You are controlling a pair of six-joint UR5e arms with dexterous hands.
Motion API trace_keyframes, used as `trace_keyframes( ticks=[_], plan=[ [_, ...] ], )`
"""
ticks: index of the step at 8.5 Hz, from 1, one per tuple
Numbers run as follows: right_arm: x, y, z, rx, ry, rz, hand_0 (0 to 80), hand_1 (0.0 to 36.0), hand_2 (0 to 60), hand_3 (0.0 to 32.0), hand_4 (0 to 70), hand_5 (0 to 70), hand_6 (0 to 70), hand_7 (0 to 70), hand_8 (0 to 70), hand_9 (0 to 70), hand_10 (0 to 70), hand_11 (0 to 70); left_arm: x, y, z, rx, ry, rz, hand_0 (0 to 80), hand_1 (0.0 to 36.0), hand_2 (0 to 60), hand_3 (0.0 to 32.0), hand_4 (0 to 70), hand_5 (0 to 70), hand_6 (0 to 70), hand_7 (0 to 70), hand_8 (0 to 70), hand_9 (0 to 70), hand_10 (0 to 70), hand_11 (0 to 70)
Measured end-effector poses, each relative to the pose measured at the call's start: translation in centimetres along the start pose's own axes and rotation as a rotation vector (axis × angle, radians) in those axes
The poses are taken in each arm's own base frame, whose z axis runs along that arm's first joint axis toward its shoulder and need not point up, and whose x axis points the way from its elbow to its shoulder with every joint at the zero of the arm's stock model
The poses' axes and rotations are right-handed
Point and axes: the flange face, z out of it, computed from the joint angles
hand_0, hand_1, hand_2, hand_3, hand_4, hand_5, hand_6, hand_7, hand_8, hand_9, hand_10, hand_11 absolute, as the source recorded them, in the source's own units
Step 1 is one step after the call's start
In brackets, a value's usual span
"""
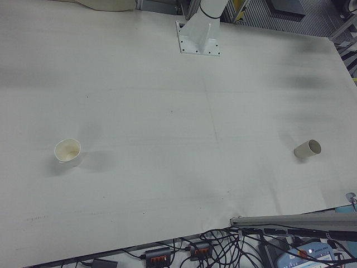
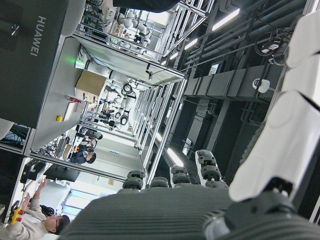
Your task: Pour water
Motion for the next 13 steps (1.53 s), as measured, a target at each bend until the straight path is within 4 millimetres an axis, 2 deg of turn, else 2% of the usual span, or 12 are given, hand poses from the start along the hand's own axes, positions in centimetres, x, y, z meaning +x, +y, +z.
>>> trace_keyframes(
  ticks=[1, 2, 4, 6, 7, 8, 9, 10, 11, 12, 13],
  plan=[
    [-0.6, 0.1, -0.1, -0.004, -0.010, -0.004, 46.3, 14.3, 14.6, 0.0, 5.6, 6.2, 2.2, 2.9, 0.0, 0.0, 1.2, 3.3, -0.3, -0.5, 0.1, -0.001, -0.002, 0.011, 53.9, 15.0, 0.0, 26.0, 6.4, 4.6, 0.0, 5.6, 0.0, 0.0, 5.1, 9.6],
    [-1.7, -0.2, -0.3, -0.004, -0.030, -0.014, 45.8, 13.4, 14.8, 0.0, 4.6, 3.2, 1.2, 0.9, 0.0, 0.0, 0.5, 2.1, -0.4, -1.2, 0.1, 0.009, 0.005, 0.029, 54.8, 16.3, 0.0, 27.0, 5.8, 3.7, 0.0, 5.2, 0.0, 0.0, 5.2, 9.9],
    [-2.4, -1.9, -1.2, 0.008, -0.042, -0.030, 45.7, 13.1, 13.6, 0.0, 5.2, 2.1, 0.1, 0.0, 0.0, 0.0, 0.0, 0.0, -0.1, -3.3, 0.4, 0.050, 0.085, 0.064, 54.6, 16.8, 0.0, 24.2, 5.3, 2.1, 0.0, 4.1, 0.0, 0.0, 5.0, 9.5],
    [-1.9, -3.5, -1.7, 0.035, -0.029, -0.040, 45.8, 13.0, 12.5, 0.0, 5.1, 2.0, 0.0, 0.0, 0.0, 0.0, 0.0, 0.0, -0.6, -8.3, 1.1, 0.095, 0.157, 0.067, 55.1, 18.0, 0.8, 22.0, 4.7, 2.8, 0.0, 3.9, 0.0, 0.0, 4.5, 9.0],
    [-1.5, -4.7, -2.3, 0.060, -0.017, -0.045, 46.0, 13.4, 11.2, 0.0, 1.9, 0.0, 0.0, 0.0, 0.0, 0.0, 0.0, 0.0, -1.5, -11.4, 1.3, 0.110, 0.174, 0.065, 55.1, 18.7, 2.0, 14.0, 6.0, 5.0, 0.0, 4.3, 0.0, 0.0, 4.5, 9.0],
    [-1.2, -5.9, -3.2, 0.087, -0.006, -0.054, 45.8, 13.3, 10.6, 0.0, 0.4, 0.0, 0.0, 0.0, 0.0, 0.0, 0.0, 0.0, -2.5, -13.8, 1.7, 0.117, 0.188, 0.064, 55.2, 18.5, 1.0, 17.8, 4.3, 3.6, 0.0, 4.5, 0.0, 0.0, 4.4, 8.9],
    [-1.1, -6.9, -4.2, 0.111, 0.002, -0.070, 45.7, 13.0, 10.6, 0.0, 0.0, 0.0, 0.0, 0.0, 0.0, 0.0, 0.0, 0.0, -3.9, -15.4, 2.8, 0.114, 0.198, 0.061, 54.4, 17.5, 0.1, 21.0, 3.3, 2.6, 0.0, 4.0, 0.0, 0.0, 4.3, 8.6],
    [-0.9, -7.7, -5.1, 0.132, 0.010, -0.089, 45.0, 12.3, 10.3, 0.0, 0.2, 0.1, 0.0, 0.0, 0.0, 0.0, 0.0, 0.0, -7.2, -16.8, 4.3, 0.102, 0.211, 0.052, 53.9, 16.6, 0.0, 23.0, 3.3, 2.3, 0.0, 3.8, 0.0, 0.0, 4.1, 8.3],
    [-0.9, -8.1, -5.6, 0.142, 0.015, -0.100, 44.9, 12.2, 10.8, 0.0, 1.0, 0.8, 0.0, 0.0, 0.0, 0.0, 0.0, 0.0, -11.0, -17.3, 5.8, 0.088, 0.229, 0.037, 54.0, 16.4, 0.0, 20.6, 5.0, 3.4, 0.0, 4.1, 0.0, 0.0, 3.9, 7.9],
    [-0.9, -8.3, -5.8, 0.147, 0.017, -0.106, 45.4, 12.6, 11.6, 0.0, 1.8, 1.0, 0.0, 0.0, 0.0, 0.0, 0.0, 0.0, -14.2, -16.5, 7.4, 0.063, 0.234, 0.023, 54.8, 16.9, 0.1, 15.2, 8.0, 6.3, 0.0, 5.1, 0.0, 0.0, 3.8, 7.9],
    [-0.9, -8.4, -5.8, 0.149, 0.020, -0.115, 45.5, 12.8, 12.1, 0.0, 2.3, 0.8, 0.0, 0.0, 0.0, 0.0, 0.0, 0.0, -16.1, -15.2, 8.9, 0.032, 0.208, 0.021, 54.1, 16.2, 0.0, 8.2, 10.6, 8.8, 0.8, 6.3, 0.0, 0.0, 4.4, 8.7]
  ],
)
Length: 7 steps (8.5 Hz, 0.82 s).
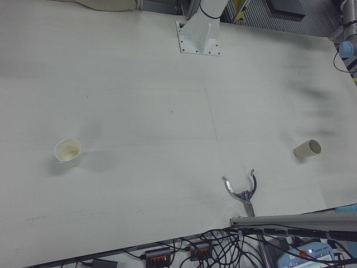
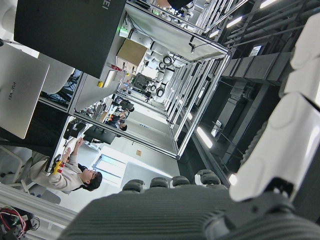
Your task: Pour water
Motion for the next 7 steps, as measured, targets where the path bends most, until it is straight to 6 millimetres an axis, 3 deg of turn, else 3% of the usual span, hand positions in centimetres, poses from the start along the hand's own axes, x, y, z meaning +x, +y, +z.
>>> trace_keyframes(
  ticks=[1, 2, 3, 4, 5, 6, 7],
  plan=[
    [0.1, 0.1, 0.1, -0.003, 0.003, -0.017, 45.6, 12.9, 12.1, 0.0, 2.7, 1.3, 0.0, 0.0, 0.0, 0.0, 0.0, 0.0, -1.5, 1.1, 1.2, -0.031, -0.068, 0.003, 53.9, 16.0, 0.0, 5.2, 11.5, 9.4, 1.6, 6.8, 0.0, 0.0, 4.6, 8.9],
    [0.4, 0.5, 0.4, -0.012, 0.009, -0.040, 45.7, 13.1, 12.4, 0.0, 3.8, 2.0, 0.0, 0.0, 0.0, 0.0, 0.0, 0.0, -2.7, 1.0, 2.0, -0.051, -0.134, 0.002, 53.8, 15.7, 0.0, 8.2, 10.3, 6.6, 1.1, 6.7, 0.0, 0.0, 4.4, 8.6],
    [0.7, 1.4, 0.8, -0.030, 0.013, -0.065, 45.8, 13.1, 12.4, 0.0, 4.0, 2.3, 0.0, 0.0, 0.0, 0.0, 0.0, 0.0, -4.0, -1.2, 2.1, -0.052, -0.161, 0.004, 54.3, 16.1, 0.0, 16.4, 6.9, 2.8, 0.0, 5.3, 0.0, 0.0, 3.8, 7.8],
    [0.6, 2.1, 0.9, -0.047, 0.010, -0.079, 45.8, 13.1, 12.6, 0.0, 3.7, 2.3, 0.0, 0.0, 0.0, 0.0, 0.0, 0.0, -4.8, -3.8, 2.0, -0.024, -0.113, 0.009, 53.7, 15.7, 0.0, 17.2, 6.2, 2.4, 0.0, 4.1, 0.0, 0.0, 3.3, 7.1],
    [0.4, 2.3, 0.9, -0.051, 0.007, -0.086, 45.5, 13.0, 13.1, 0.0, 3.4, 1.7, 0.0, 0.0, 0.0, 0.0, 0.0, 0.0, -5.1, -5.3, 1.9, 0.006, -0.054, 0.011, 53.9, 15.7, 0.0, 15.0, 7.1, 3.2, 0.0, 4.3, 0.0, 0.0, 3.0, 6.7],
    [0.6, 2.0, 0.8, -0.046, 0.010, -0.093, 44.5, 12.4, 13.1, 0.0, 3.1, 0.7, 0.0, 0.0, 0.0, 0.0, 0.0, 0.0, -5.7, -5.9, 2.3, 0.023, -0.022, 0.014, 54.1, 16.1, 0.0, 15.8, 6.9, 3.0, 0.0, 4.5, 0.0, 0.0, 3.2, 7.0],
    [0.9, 1.6, 0.9, -0.036, 0.017, -0.100, 43.8, 11.8, 12.4, 0.0, 3.2, 0.5, 0.0, 0.0, 0.0, 0.0, 0.0, 0.0, -6.4, -5.8, 2.8, 0.027, -0.015, 0.032, 54.7, 16.9, 0.0, 10.6, 7.8, 3.6, 0.0, 4.7, 0.0, 0.0, 3.3, 7.1]
  ],
)
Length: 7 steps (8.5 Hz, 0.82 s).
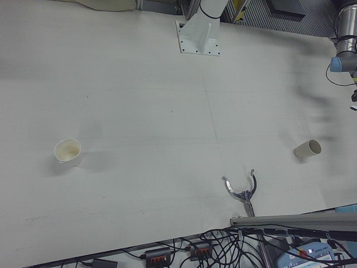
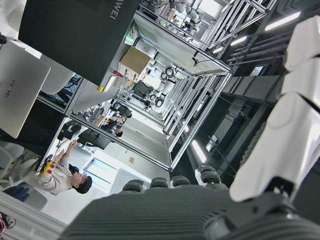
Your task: Pour water
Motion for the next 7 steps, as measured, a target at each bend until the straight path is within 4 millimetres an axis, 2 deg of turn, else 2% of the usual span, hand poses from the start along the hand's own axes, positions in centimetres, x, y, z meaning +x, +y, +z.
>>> trace_keyframes(
  ticks=[1, 2, 3, 4, 5, 7],
  plan=[
    [0.3, -0.3, 0.2, 0.006, 0.005, -0.004, 43.8, 11.8, 12.4, 0.0, 3.3, 0.8, 0.0, 0.0, 0.0, 0.0, 0.0, 0.2, -0.5, 0.2, 0.3, 0.007, -0.005, 0.017, 55.5, 17.8, 0.0, 7.0, 7.8, 3.5, 0.0, 4.5, 0.0, 0.0, 1.7, 4.9],
    [0.5, -0.4, 0.3, 0.009, 0.009, -0.006, 43.8, 11.7, 12.2, 0.0, 3.4, 1.1, 0.0, 0.0, 0.0, 0.0, 0.0, 0.3, -1.0, 0.3, 0.6, 0.014, -0.013, 0.024, 55.7, 18.2, 0.0, 8.2, 7.4, 0.5, 0.0, 4.2, 0.0, 0.0, 0.7, 3.5],
    [0.7, -0.4, 0.4, 0.009, 0.011, -0.010, 44.0, 11.8, 12.1, 0.0, 3.8, 1.4, 0.0, 0.0, 0.0, 0.0, 0.0, 0.4, -1.6, 0.3, 1.2, 0.019, -0.012, 0.025, 55.6, 18.1, 0.0, 7.2, 7.3, 0.0, 0.0, 3.9, 0.0, 0.0, 0.9, 3.8],
    [0.7, -0.3, 0.4, 0.009, 0.012, -0.014, 44.3, 11.8, 11.8, 0.0, 3.9, 1.1, 0.0, 0.0, 0.0, 0.0, 0.0, 0.0, -2.9, 0.2, 2.0, 0.024, -0.013, 0.020, 55.5, 18.0, 0.0, 3.8, 10.0, 0.0, 0.0, 3.5, 0.0, 0.0, 0.8, 3.5],
    [0.7, -0.3, 0.4, 0.008, 0.012, -0.015, 44.6, 11.8, 11.3, 0.0, 4.1, 0.3, 0.0, 0.0, 0.0, 0.0, 0.0, 0.0, -4.7, 0.5, 2.7, 0.022, -0.025, 0.011, 55.5, 17.8, 0.0, 2.6, 11.2, 0.0, 0.0, 3.5, 0.0, 0.0, 0.7, 3.3],
    [0.7, -0.2, 0.4, 0.007, 0.011, -0.015, 44.5, 11.8, 11.5, 0.0, 4.4, 0.6, 0.0, 0.0, 0.0, 0.0, 0.0, 0.0, -7.4, 1.1, 3.6, 0.015, -0.047, -0.005, 54.8, 17.2, 0.0, 4.8, 9.3, 0.0, 0.0, 4.2, 0.0, 0.0, 0.6, 3.2]
  ],
)
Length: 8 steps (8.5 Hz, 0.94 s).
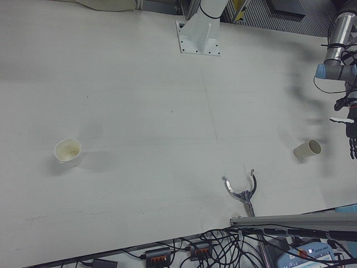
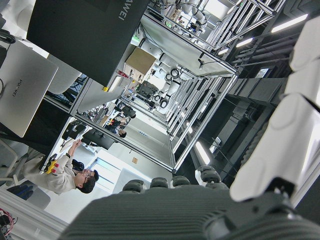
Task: Pour water
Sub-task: 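Reach the left hand toward the beige cup nearest it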
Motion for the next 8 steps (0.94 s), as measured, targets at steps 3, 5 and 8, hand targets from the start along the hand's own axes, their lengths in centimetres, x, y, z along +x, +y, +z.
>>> trace_keyframes(
  ticks=[3, 5, 8],
  plan=[
    [0.1, 0.1, 0.0, -0.003, 0.003, 0.000, 44.2, 11.7, 12.1, 0.0, 4.9, 1.1, 0.0, 0.0, 0.0, 0.0, 0.0, 0.0, -2.3, -1.6, 1.7, 0.013, 0.013, -0.054, 54.3, 16.8, 0.0, 6.6, 9.2, 0.6, 0.0, 5.3, 0.0, 0.0, 1.4, 4.3],
    [0.1, 0.1, 0.1, -0.003, 0.003, 0.002, 43.8, 11.3, 11.5, 0.0, 5.0, 0.6, 0.0, 0.0, 0.0, 0.0, 0.0, 0.0, -5.4, -2.2, 2.9, 0.011, 0.024, -0.121, 53.3, 14.9, 0.0, 7.4, 10.8, 0.0, 0.0, 4.9, 0.0, 0.0, 1.6, 4.5],
    [-0.3, 0.1, 0.0, -0.003, -0.004, 0.007, 43.7, 11.3, 12.0, 0.0, 5.2, 0.8, 0.0, 0.0, 0.0, 0.0, 0.0, 0.0, -8.7, -0.8, 3.3, -0.002, 0.050, -0.155, 53.4, 13.9, 0.0, 7.6, 12.1, 0.0, 0.0, 4.2, 0.0, 0.0, 1.9, 4.8]
  ],
)
